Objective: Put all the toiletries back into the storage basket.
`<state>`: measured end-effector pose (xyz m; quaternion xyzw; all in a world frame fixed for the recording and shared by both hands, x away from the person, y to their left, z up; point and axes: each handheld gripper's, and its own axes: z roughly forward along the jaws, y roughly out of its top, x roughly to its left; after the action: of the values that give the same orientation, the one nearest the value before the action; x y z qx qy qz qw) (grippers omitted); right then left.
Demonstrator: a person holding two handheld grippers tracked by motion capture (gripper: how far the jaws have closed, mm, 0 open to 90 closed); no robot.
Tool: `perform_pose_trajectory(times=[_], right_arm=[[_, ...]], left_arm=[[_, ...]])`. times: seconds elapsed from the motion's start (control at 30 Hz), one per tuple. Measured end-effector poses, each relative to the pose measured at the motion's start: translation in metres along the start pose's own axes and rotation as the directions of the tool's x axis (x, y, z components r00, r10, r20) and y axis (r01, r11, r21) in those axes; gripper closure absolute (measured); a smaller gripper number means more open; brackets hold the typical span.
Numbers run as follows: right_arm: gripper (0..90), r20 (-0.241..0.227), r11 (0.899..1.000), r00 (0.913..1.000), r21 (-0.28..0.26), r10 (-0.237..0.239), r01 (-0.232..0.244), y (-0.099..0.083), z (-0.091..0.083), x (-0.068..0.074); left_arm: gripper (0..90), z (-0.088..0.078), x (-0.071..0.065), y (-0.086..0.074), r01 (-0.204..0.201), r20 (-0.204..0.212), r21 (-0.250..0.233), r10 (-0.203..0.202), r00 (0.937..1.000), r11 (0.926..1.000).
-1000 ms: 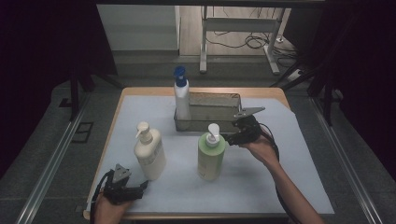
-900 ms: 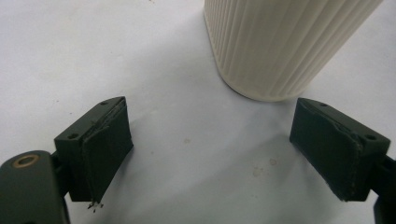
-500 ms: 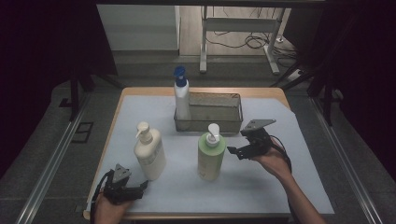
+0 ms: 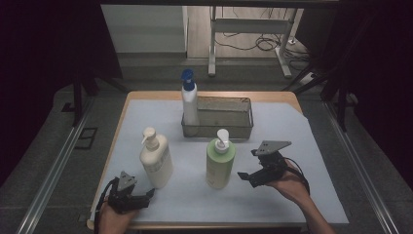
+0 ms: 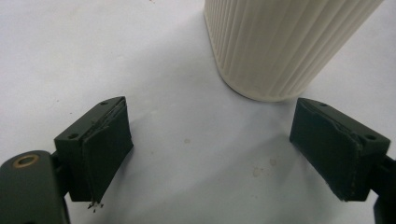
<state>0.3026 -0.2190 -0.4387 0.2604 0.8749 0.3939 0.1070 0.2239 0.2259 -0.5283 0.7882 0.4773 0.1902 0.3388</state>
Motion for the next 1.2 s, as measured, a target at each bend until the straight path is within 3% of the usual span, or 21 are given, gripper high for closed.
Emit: perform_pose_trajectory(times=[0.47,1.2], right_arm=[[3.9,-0.071,0.999,0.9971,-0.034,-0.028,0.026,0.018,0.013,0.026],[8.6,-0.057,0.996,0.9973,-0.079,-0.046,0.042,0.047,0.036,0.036]], left_arm=[[12.3,0.000,0.000,0.000,0.000,0.000,0.000,0.000,1.0000,1.0000],[12.3,0.000,0.000,0.000,0.003,0.000,-0.003,-0.003,1.0000,1.0000]])
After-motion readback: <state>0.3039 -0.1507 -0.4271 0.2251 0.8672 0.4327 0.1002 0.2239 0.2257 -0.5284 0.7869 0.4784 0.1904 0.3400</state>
